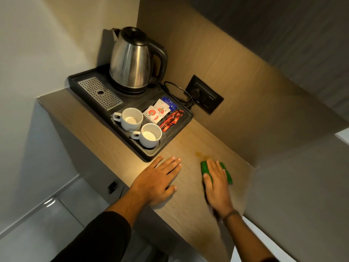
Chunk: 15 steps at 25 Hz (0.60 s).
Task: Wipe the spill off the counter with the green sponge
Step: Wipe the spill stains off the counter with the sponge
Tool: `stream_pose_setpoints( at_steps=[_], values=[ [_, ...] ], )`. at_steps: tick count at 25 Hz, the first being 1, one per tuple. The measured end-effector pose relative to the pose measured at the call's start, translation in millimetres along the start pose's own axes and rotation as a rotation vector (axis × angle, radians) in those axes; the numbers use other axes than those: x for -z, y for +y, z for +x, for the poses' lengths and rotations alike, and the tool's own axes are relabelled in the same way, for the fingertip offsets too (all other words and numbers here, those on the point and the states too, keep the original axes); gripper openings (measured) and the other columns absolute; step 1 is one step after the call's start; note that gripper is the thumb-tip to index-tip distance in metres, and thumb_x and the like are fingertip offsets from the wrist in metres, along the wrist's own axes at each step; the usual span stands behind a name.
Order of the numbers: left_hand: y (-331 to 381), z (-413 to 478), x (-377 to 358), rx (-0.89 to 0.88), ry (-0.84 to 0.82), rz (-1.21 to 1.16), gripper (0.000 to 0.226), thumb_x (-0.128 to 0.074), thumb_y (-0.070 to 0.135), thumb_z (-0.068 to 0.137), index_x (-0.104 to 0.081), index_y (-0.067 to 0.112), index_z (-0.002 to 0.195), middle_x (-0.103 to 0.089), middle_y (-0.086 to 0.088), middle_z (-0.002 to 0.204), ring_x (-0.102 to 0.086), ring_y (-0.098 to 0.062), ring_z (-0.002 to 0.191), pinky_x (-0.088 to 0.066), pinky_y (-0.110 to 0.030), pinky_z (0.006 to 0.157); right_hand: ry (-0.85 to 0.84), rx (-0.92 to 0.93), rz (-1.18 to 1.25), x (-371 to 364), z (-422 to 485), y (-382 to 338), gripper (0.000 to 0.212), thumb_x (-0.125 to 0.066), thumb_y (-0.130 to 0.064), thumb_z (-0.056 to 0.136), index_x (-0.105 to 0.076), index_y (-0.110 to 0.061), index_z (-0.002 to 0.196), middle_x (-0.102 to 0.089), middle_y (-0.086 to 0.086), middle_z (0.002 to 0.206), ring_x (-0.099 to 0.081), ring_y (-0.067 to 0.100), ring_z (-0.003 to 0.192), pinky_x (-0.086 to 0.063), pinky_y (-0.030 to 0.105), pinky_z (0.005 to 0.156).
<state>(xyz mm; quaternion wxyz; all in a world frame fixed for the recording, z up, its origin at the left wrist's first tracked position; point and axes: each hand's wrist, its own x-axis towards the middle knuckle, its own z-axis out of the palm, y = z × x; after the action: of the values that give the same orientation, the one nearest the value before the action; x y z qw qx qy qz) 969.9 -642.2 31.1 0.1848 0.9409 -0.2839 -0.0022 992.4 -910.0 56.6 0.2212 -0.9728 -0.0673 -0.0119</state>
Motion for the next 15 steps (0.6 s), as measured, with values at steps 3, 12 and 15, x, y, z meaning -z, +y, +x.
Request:
stream_pose_setpoints(
  at_steps=[3,12,15],
  values=[
    [-0.6,-0.3,-2.2,0.0,0.013,-0.006,0.072,-0.03,0.055,0.105,-0.011,0.018,0.164,-0.008,-0.003,0.175,0.001,-0.018,0.159,-0.001,-0.047,0.129,-0.003,0.085,-0.037,14.0,-66.4,36.1,0.05,-0.031,-0.044,0.107,-0.028,-0.036,0.157,-0.024,-0.016,0.166,-0.012,0.008,0.155,-0.011,0.037,0.126],
    [0.5,-1.3,-2.1,0.0,0.033,-0.01,0.072,-0.034,0.054,0.105,-0.014,0.017,0.163,-0.012,-0.004,0.175,-0.001,-0.018,0.159,-0.005,-0.049,0.129,-0.068,0.103,-0.031,-17.1,-7.6,-16.8,0.052,-0.033,-0.04,0.107,-0.025,-0.032,0.158,-0.023,-0.009,0.167,-0.006,0.008,0.155,-0.009,0.042,0.125],
    [0.6,-1.4,-3.3,0.003,0.038,-0.004,0.071,-0.035,0.054,0.105,-0.015,0.017,0.163,-0.012,-0.004,0.175,-0.002,-0.019,0.159,-0.001,-0.047,0.128,0.014,0.021,-0.037,8.3,-29.0,25.8,0.051,-0.034,-0.039,0.107,-0.031,-0.03,0.156,-0.028,-0.007,0.166,-0.011,0.01,0.155,-0.016,0.05,0.125]
  ],
)
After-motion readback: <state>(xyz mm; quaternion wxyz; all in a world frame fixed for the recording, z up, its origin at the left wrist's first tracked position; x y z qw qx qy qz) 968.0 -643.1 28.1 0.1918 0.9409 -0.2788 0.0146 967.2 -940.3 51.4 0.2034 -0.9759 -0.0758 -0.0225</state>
